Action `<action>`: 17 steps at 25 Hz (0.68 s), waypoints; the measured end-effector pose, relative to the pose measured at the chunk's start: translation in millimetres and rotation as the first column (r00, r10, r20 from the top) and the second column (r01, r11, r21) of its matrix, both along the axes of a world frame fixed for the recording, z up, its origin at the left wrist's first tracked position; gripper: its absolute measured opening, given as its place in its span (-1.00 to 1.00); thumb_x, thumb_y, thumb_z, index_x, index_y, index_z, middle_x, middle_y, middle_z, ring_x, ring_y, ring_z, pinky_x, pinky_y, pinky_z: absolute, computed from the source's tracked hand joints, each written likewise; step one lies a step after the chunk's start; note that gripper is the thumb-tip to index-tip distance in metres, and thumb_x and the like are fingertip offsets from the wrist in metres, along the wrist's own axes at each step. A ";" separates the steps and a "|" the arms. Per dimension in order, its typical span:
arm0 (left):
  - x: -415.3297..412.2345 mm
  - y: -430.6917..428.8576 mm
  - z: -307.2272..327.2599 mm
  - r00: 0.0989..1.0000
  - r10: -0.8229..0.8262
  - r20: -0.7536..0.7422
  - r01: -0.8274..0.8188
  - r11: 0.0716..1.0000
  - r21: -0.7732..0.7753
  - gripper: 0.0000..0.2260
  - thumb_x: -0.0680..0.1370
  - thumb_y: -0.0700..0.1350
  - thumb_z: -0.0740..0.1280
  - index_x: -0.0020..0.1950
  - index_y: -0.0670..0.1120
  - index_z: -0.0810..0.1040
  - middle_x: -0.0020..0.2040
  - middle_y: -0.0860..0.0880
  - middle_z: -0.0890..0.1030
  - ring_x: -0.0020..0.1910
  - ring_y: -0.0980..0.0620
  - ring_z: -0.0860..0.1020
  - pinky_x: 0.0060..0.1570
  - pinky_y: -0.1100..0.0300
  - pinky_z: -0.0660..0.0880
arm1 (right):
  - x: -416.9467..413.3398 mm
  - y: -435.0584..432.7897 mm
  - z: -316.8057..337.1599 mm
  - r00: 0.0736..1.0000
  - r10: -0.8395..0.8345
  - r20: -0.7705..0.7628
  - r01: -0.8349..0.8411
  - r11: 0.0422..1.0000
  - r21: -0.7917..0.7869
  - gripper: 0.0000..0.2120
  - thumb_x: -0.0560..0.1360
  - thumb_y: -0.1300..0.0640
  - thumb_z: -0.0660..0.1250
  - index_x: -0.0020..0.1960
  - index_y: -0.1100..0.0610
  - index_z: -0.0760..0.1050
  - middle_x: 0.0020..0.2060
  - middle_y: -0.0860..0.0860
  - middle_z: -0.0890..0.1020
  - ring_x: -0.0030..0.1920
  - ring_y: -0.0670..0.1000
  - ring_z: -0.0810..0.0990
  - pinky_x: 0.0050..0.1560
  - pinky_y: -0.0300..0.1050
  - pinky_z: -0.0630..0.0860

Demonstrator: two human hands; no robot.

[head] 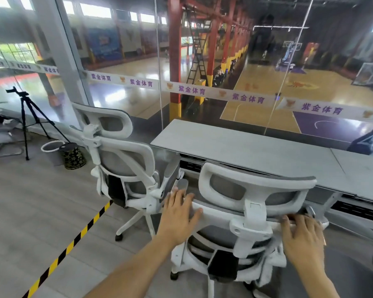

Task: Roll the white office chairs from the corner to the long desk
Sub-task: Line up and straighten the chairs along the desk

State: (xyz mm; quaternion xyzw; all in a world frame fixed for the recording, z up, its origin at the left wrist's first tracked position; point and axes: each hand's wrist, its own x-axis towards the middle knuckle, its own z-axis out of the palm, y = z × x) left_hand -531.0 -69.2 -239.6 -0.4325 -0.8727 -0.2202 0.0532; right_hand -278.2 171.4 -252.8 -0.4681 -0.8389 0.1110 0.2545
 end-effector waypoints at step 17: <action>-124.4 69.1 10.4 0.979 -0.035 0.201 0.045 0.998 -0.045 -0.49 0.69 0.15 -0.02 0.62 0.02 0.07 0.65 -0.03 -0.08 0.61 -0.08 -0.16 0.56 0.02 -0.12 | -114.8 24.8 11.0 0.998 0.067 -0.003 -0.067 0.997 -0.049 -0.28 0.50 -0.42 0.03 0.26 0.13 0.51 0.30 0.13 0.54 0.45 0.16 0.33 0.55 0.15 0.12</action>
